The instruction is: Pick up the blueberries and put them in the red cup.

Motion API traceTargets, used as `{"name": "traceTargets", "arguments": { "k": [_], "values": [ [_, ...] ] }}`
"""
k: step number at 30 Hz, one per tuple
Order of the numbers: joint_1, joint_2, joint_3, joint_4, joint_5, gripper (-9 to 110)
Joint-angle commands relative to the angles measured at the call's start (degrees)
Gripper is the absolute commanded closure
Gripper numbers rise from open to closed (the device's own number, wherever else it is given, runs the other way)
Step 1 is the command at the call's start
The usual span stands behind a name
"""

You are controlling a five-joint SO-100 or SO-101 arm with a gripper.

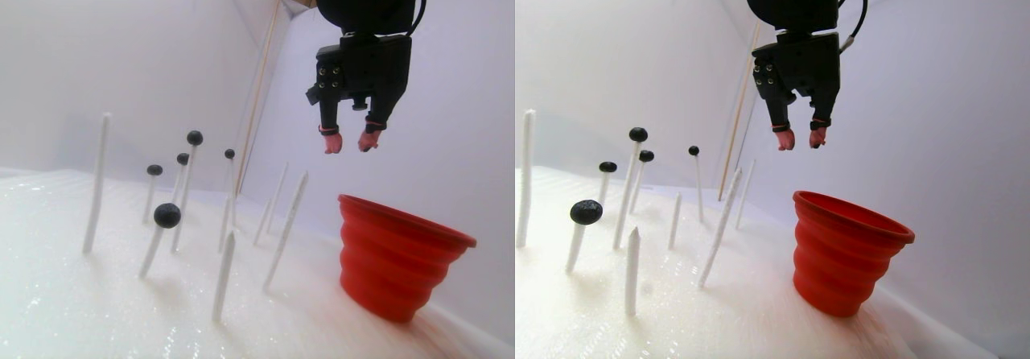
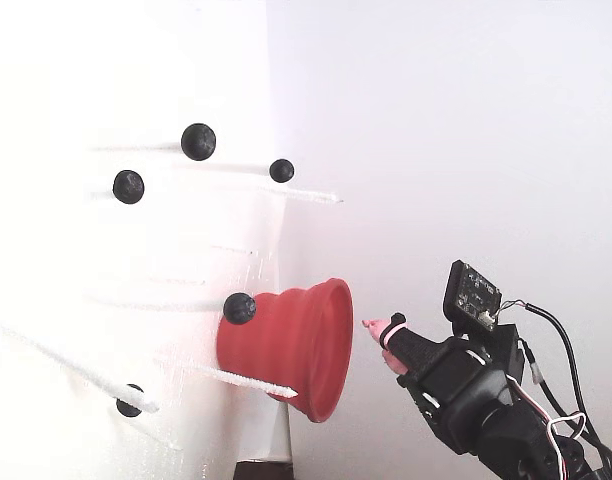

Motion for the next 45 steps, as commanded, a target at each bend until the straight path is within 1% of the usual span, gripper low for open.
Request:
{"name": "traceTargets", "arguments": {
  "k": [1, 30, 45],
  "values": [
    [-0.6, 7.7, -1.8, -1.7, 0.1, 87],
    [-13.7, 19.3, 3.9, 6.9, 4.2, 88],
    [-18.0, 21.2, 6.3, 6.4, 4.3, 88]
  ]
}}
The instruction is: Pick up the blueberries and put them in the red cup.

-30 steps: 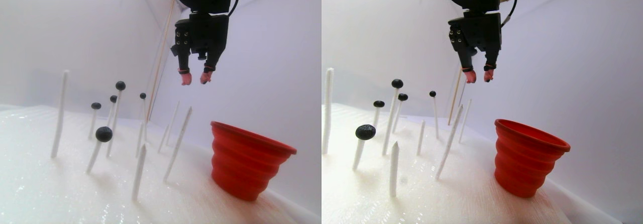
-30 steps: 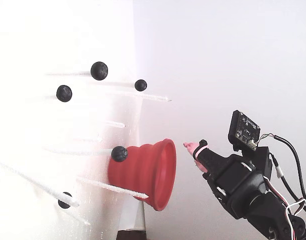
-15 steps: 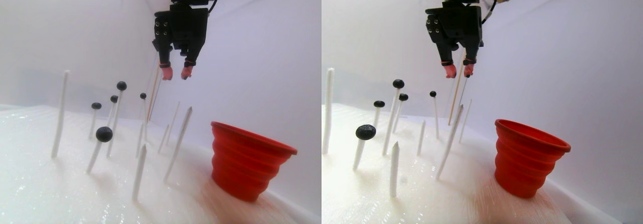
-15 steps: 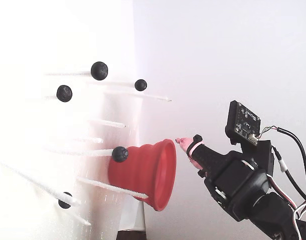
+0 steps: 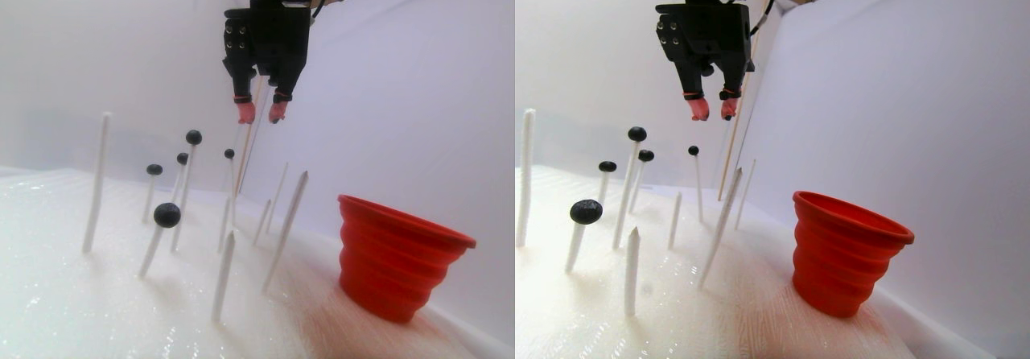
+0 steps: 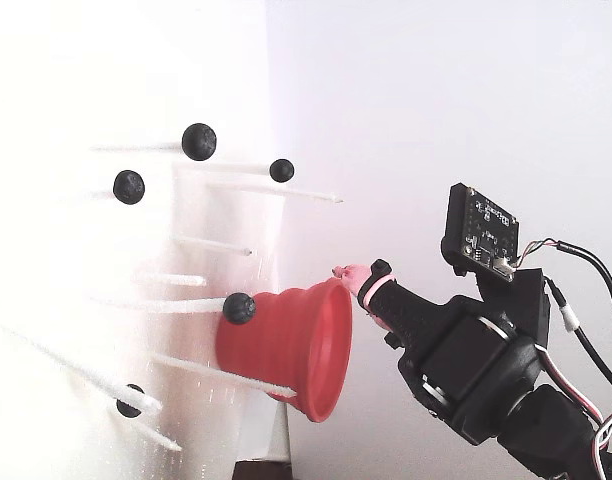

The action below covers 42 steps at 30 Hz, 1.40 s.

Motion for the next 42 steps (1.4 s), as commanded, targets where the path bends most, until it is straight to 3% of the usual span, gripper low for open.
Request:
{"name": "traceTargets", "arguments": {
  "k": [1, 42],
  "values": [
    [0.1, 5.2, -0.4, -1.3, -0.4, 88],
    [-4.4, -12.3, -8.6, -15.6, -0.4, 85]
  ]
}}
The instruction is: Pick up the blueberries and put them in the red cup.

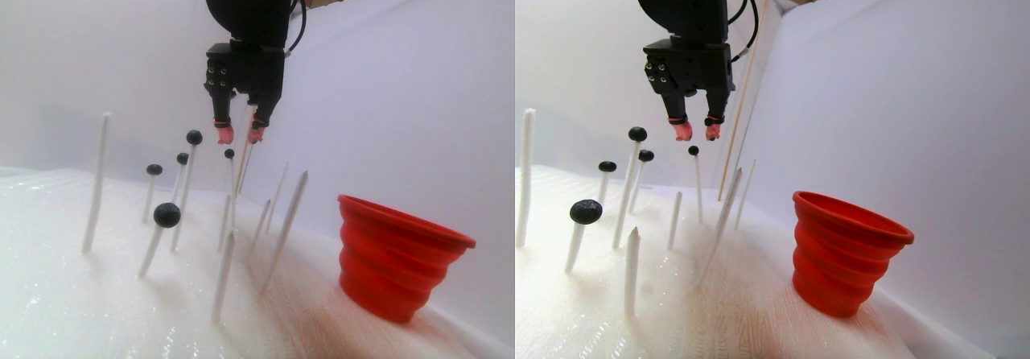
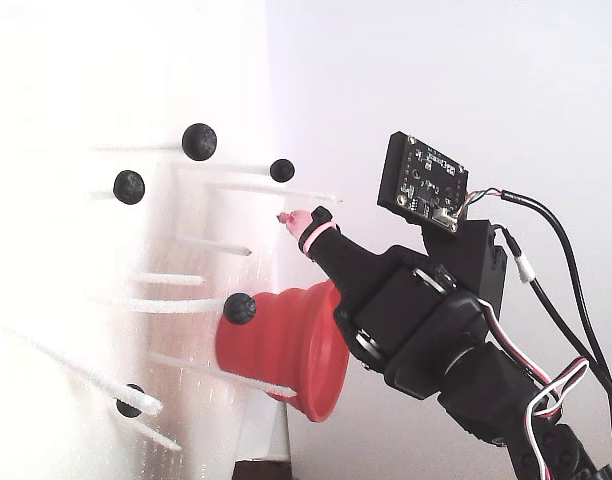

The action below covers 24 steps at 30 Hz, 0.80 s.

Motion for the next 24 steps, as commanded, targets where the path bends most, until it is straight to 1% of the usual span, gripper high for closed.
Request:
{"name": "traceTargets", "arguments": {
  "k": [1, 24],
  "values": [
    [0.1, 0.1, -5.5, -2.2, 0.4, 85],
    [-1.6, -8.3, -11.2, -8.8, 0.6, 84]
  ]
}}
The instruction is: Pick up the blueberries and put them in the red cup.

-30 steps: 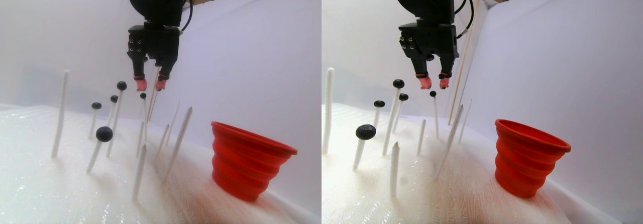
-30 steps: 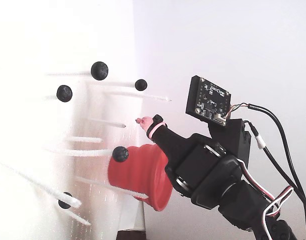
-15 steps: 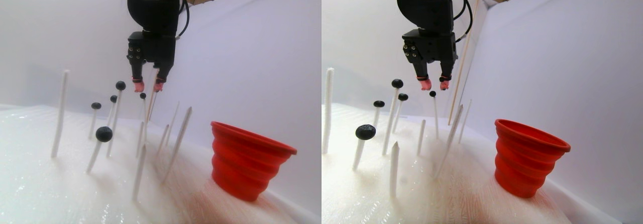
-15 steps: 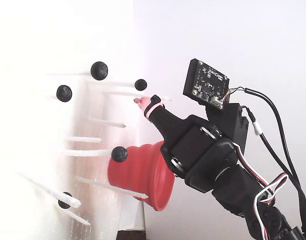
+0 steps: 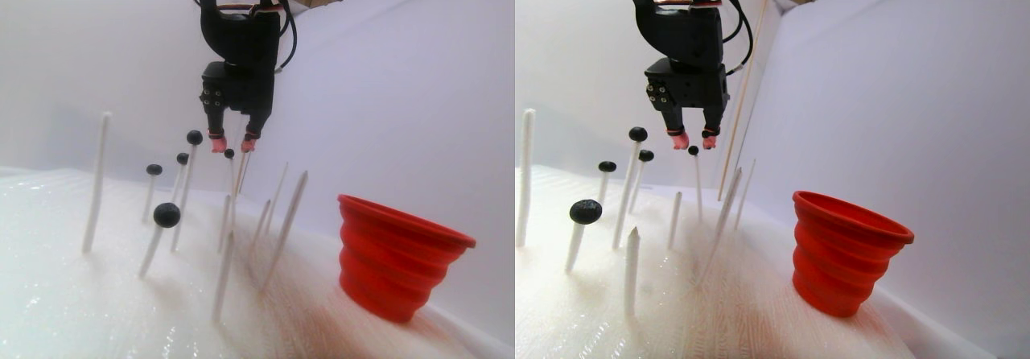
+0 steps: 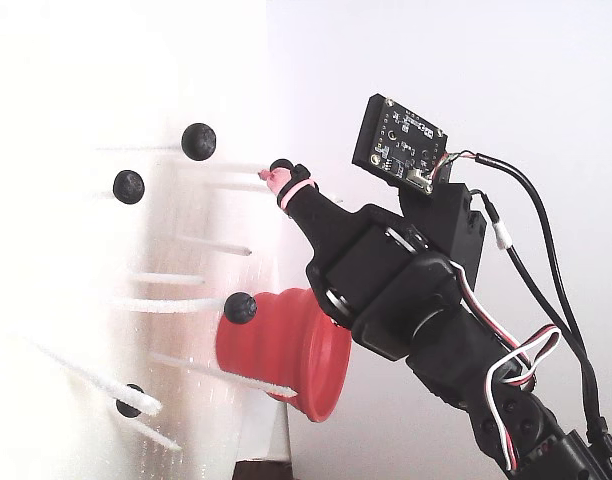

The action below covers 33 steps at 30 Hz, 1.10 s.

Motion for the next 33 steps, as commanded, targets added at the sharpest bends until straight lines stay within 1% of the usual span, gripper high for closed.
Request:
{"name": "traceTargets", "arguments": {
  "k": [1, 33],
  "values": [
    [0.1, 1.1, -4.9, -2.0, 0.4, 84],
    [-0.1, -5.1, -6.0, -9.9, -0.7, 86]
  ]
}}
